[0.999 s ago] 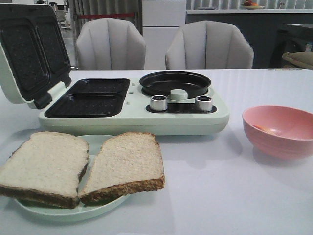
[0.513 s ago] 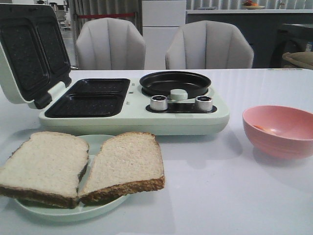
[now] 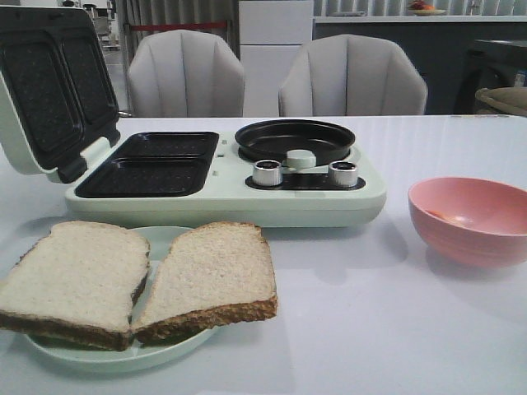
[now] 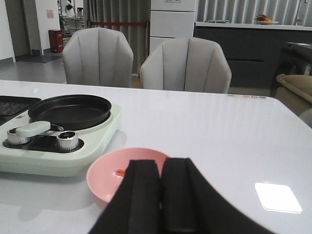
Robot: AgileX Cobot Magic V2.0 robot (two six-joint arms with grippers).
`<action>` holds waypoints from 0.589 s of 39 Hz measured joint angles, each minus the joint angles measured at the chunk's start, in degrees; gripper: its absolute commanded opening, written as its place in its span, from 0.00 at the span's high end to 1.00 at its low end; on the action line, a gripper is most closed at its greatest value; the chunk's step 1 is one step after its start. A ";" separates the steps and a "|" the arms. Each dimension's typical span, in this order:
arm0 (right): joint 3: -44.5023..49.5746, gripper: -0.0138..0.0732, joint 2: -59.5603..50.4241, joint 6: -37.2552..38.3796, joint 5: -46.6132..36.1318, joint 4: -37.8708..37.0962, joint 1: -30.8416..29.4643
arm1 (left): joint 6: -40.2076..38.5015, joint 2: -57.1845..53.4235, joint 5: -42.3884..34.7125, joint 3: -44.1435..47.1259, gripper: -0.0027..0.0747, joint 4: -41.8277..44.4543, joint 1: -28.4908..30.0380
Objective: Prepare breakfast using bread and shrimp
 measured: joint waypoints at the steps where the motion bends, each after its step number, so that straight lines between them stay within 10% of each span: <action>1: 0.00 0.69 0.00 0.00 0.00 0.00 0.00 | 0.00 0.00 -0.77 -0.27 0.82 0.00 0.00; 23: 0.00 0.69 0.00 0.00 0.00 0.00 0.00 | 0.00 13.18 33.49 -25.48 0.82 -0.10 0.00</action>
